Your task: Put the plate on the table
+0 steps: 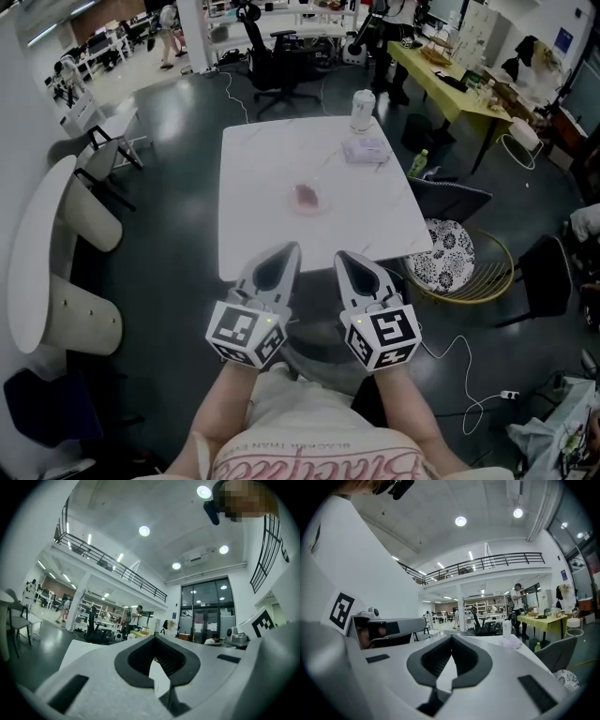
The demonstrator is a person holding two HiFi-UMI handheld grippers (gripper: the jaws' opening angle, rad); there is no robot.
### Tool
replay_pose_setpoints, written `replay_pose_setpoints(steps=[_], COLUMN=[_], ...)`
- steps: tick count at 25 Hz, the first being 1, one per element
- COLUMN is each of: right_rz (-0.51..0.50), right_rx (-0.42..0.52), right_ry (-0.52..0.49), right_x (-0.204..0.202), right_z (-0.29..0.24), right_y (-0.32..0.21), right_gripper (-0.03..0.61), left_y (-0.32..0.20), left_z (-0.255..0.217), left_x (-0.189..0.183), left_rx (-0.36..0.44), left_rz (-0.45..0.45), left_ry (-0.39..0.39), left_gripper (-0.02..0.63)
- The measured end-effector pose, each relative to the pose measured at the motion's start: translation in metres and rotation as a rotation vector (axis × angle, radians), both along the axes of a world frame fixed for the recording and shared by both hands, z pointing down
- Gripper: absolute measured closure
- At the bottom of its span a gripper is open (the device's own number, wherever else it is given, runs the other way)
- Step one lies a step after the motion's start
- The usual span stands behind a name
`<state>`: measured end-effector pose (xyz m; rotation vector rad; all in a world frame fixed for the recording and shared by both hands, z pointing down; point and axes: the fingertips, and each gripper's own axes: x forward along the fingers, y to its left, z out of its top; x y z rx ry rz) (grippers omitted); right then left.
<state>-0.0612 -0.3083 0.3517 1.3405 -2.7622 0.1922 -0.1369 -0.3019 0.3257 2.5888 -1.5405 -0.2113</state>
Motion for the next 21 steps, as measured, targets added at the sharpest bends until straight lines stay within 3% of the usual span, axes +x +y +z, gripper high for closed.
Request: replay_pose_setpoints(steps=[21], right_rz=[-0.009], right_rx=[0.105], right_ry=[0.012], right_x=[-0.033], right_z=[-0.025], right_y=[0.019], right_gripper=[0.575], left_y=[0.004], left_z=[-0.002], left_x=[-0.015], left_rx=[0.029], left_rz=[0.010], left_ry=[-0.092], left_gripper=[0.609])
